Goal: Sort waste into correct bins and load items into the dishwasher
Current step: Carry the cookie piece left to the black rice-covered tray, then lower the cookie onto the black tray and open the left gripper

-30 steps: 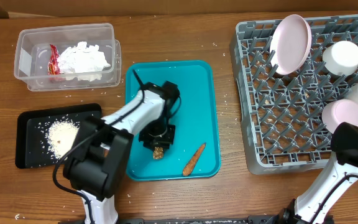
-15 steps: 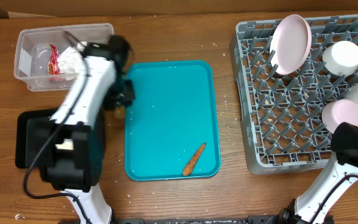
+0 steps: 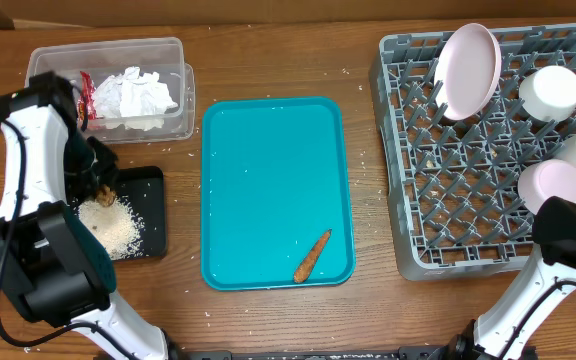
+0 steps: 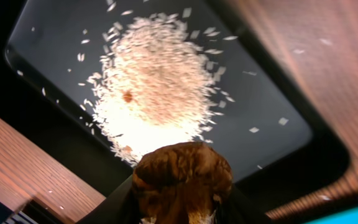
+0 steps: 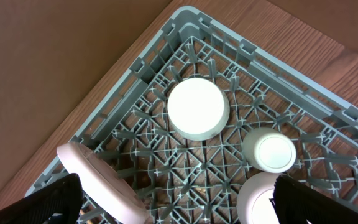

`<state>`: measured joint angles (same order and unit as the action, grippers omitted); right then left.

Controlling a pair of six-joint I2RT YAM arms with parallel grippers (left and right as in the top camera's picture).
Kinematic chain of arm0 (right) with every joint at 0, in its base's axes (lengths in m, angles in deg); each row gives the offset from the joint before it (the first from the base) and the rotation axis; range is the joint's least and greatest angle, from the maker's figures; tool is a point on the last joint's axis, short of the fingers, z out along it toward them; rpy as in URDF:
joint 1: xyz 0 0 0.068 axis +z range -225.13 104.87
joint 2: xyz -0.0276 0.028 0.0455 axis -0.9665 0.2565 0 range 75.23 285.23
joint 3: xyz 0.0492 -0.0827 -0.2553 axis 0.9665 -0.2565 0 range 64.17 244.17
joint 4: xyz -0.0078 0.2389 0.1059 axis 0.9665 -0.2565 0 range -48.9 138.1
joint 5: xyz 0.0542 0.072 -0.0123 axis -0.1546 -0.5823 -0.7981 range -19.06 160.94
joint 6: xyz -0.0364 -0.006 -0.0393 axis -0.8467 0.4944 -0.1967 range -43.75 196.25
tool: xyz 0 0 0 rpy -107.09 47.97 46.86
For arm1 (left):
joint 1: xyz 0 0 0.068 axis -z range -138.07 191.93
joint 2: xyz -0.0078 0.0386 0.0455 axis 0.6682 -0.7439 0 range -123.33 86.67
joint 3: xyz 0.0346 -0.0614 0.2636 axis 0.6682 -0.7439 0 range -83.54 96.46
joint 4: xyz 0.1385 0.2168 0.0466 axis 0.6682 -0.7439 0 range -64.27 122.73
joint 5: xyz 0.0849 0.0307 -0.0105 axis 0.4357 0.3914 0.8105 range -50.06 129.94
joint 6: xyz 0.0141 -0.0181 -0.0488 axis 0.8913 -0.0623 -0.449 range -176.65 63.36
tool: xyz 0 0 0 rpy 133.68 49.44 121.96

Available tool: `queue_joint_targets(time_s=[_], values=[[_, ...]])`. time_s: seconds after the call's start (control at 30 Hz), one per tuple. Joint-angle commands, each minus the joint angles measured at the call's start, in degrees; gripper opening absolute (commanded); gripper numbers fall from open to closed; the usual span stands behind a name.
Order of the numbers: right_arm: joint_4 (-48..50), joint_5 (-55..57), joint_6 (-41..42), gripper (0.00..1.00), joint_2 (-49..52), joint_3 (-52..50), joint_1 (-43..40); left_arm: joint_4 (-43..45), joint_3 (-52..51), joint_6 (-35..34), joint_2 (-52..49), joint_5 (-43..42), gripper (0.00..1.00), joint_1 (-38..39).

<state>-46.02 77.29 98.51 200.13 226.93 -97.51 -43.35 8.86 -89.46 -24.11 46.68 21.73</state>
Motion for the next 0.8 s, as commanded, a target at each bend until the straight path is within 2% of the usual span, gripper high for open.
queue_joint_targets(time_s=[0.0, 0.1, 0.17, 0.2, 0.23, 0.4, 0.57, 0.77], values=[[0.11, 0.24, 0.09, 1.0, -1.11, 0.02, 0.11, 1.6, -4.66, -2.58, 1.31, 0.72, 0.4, -1.81], [0.11, 0.24, 0.09, 1.0, -1.11, 0.02, 0.11, 3.21, -7.3, -2.58, 1.31, 0.72, 0.4, -2.23], [0.11, 0.26, 0.09, 1.0, -1.11, 0.02, 0.11, 3.98, -8.26, -2.54, 1.31, 0.72, 0.44, -2.29], [0.11, 0.24, 0.09, 1.0, -1.11, 0.02, 0.11, 4.17, -8.55, -2.56, 1.31, 0.72, 0.57, -2.27], [0.11, 0.24, 0.09, 1.0, -1.11, 0.02, 0.11, 4.33, -8.7, -2.54, 1.31, 0.72, 0.62, -2.27], [0.11, 0.24, 0.09, 1.0, -1.11, 0.02, 0.11, 4.17, -8.66, -2.54, 1.31, 0.68, 0.61, -2.27], [0.11, 0.24, 0.09, 1.0, -1.11, 0.02, 0.11, 2.4, -7.43, 0.66, 2.36, -5.33, 0.58, -1.66], [0.11, 0.24, 0.09, 1.0, -1.11, 0.02, 0.11, 3.32, -7.32, 6.34, 9.27, -7.89, 0.61, 5.81]])
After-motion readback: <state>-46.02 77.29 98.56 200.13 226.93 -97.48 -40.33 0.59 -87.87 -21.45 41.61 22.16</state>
